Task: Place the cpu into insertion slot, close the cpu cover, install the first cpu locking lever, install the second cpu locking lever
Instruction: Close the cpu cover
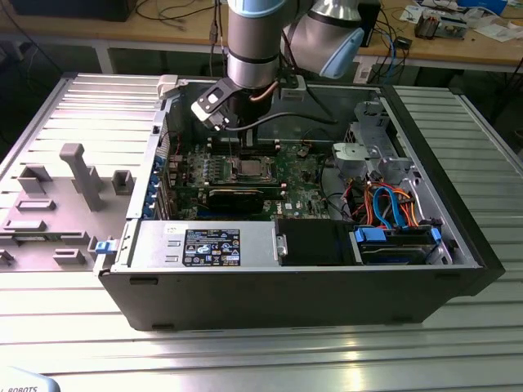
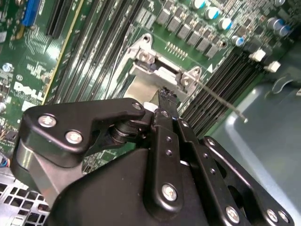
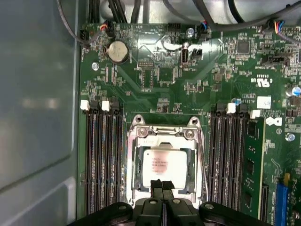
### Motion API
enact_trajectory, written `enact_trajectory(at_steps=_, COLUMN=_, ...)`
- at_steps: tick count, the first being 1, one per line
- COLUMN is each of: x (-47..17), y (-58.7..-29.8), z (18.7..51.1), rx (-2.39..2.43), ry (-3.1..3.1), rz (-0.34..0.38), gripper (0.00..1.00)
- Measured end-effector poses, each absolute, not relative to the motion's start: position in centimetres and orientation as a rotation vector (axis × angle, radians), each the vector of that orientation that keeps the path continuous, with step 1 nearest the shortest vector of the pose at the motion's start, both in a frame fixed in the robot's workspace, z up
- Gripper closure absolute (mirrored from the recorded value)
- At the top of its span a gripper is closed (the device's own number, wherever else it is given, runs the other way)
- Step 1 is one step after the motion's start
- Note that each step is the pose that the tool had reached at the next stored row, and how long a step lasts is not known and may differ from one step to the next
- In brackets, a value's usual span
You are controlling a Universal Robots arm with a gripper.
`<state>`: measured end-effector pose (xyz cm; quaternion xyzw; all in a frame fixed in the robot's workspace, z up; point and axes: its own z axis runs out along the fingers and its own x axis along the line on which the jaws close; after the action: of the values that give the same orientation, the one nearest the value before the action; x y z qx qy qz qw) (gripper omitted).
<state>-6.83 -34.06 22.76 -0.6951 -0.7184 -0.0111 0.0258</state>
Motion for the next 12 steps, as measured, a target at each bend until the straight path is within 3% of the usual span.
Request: enact_trajectory(at_steps=12, x=-7.7, y=-34.1, z=20.8, rx=-2.147, ry=-2.222, rz=-0.035, gripper=0.89)
